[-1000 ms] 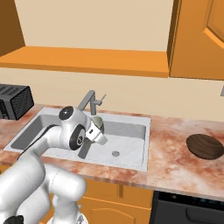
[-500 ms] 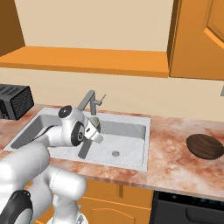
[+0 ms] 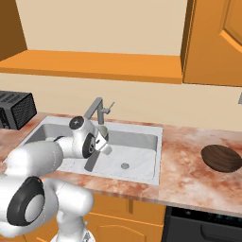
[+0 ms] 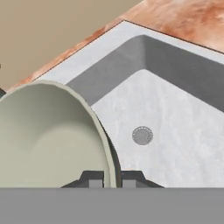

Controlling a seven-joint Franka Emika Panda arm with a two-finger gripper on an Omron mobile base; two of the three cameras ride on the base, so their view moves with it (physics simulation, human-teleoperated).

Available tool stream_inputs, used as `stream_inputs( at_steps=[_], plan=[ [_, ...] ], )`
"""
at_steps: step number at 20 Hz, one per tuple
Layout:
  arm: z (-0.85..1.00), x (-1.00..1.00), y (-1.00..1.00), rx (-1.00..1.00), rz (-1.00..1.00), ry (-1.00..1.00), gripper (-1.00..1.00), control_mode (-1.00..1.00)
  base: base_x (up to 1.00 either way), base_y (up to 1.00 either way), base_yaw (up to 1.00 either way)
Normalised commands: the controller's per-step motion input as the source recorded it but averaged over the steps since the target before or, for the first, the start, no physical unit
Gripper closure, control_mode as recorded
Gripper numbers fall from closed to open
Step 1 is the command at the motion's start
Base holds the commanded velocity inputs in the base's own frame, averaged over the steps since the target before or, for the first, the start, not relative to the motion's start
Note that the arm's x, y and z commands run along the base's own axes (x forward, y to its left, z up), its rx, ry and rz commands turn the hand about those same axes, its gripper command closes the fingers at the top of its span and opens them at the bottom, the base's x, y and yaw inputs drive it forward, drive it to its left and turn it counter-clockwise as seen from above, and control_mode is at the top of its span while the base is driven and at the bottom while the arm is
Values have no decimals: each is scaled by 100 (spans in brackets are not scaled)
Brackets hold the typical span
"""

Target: Rinse each bowl for a few seconds and place them down in the sink or on the counter.

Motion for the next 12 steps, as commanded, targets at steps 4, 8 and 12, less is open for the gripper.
stream_inputs(
  at_steps=[4, 8, 12],
  plan=[
    [-5, 46, 18, 6, 0, 5, 100, -100, 0, 0, 0],
    [-1, 43, 12, 5, 0, 8, 100, -100, 0, 0, 0],
    [-9, 33, 2, 7, 0, 6, 100, -100, 0, 0, 0]
  ],
)
